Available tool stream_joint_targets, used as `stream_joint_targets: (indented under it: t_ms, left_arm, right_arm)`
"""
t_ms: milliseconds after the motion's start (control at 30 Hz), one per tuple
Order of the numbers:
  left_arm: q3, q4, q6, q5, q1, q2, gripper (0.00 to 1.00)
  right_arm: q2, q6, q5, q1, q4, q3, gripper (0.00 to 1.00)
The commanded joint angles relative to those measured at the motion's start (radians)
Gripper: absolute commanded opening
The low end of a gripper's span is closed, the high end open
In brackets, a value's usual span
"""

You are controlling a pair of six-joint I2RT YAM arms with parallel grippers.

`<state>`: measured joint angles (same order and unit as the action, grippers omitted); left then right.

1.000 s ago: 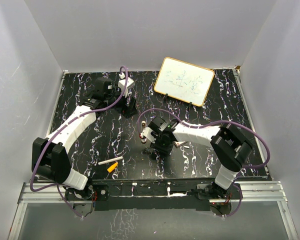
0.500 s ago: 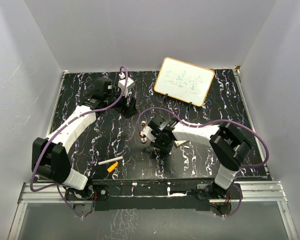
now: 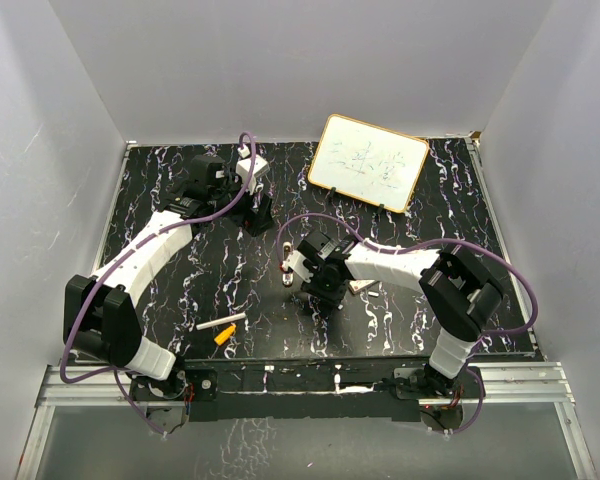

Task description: Load the staples into the stapler

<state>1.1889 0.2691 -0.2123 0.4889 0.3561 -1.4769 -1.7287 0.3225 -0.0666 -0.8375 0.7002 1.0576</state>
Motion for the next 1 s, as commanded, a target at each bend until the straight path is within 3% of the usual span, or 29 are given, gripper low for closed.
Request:
stream_joint_targets:
  t_ms: [0, 967]
  left_arm:
    - [-0.003, -0.004, -0.002, 0.005, -0.005, 0.052, 0.85]
    - [-0.002, -0.007, -0.003, -0.004, -0.006, 0.05, 0.85]
  right_arm:
    - [-0.039, -0.006, 0.03, 0.011, 0.021, -0.047, 0.31]
    - [-0.038, -0.005, 0.029, 0.011, 0.099, -0.039, 0.3]
